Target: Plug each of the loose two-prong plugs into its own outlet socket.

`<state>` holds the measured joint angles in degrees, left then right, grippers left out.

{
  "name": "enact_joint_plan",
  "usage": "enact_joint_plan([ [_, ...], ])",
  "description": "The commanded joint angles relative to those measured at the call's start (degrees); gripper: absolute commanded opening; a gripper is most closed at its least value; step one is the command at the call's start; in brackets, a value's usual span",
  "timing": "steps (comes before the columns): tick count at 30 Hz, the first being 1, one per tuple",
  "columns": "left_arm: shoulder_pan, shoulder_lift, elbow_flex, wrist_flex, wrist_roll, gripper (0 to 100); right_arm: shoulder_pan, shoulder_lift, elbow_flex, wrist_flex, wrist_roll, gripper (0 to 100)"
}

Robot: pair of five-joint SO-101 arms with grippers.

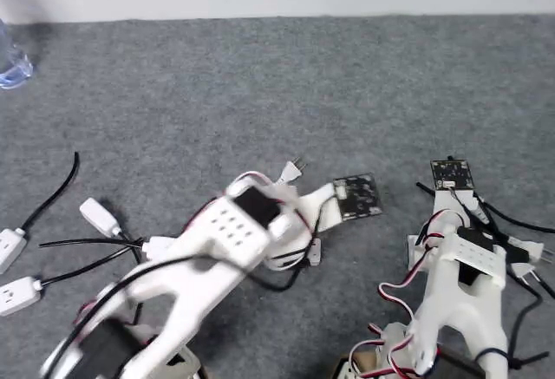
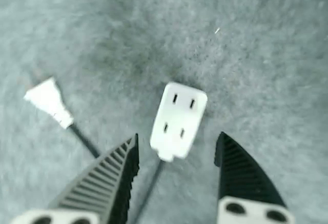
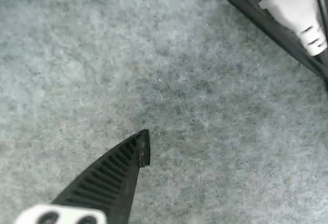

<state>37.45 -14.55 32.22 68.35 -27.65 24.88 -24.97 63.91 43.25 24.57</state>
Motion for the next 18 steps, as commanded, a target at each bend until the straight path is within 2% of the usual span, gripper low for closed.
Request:
enact_joint_plan([
  [1,-2.9,-15.21,4.0,4.84,8.0,23,-3.12,-0.66,-0.53,-0.4,0.53,63.7],
  [5,-12.4,-29.45,18.07,2.37,10.11,23,-5.85,-0.57,-0.53,-0.31,1.32,63.8],
  [9,-27.87,-42.29,31.69,-2.2,9.76,23,-8.66,-0.04,-0.53,-0.22,10.73,63.7],
  [11,-33.93,-47.47,36.7,-3.43,9.76,23,-11.56,-0.4,-0.62,1.36,12.31,63.7],
  [14,-38.86,-53.36,41.63,-4.4,8.7,23,-15.87,-0.92,-3.43,5.67,12.04,63.7],
  [18,-43.6,-57.23,49.8,-9.85,7.91,23,-19.47,-0.48,-13.1,14.99,10.73,63.7],
])
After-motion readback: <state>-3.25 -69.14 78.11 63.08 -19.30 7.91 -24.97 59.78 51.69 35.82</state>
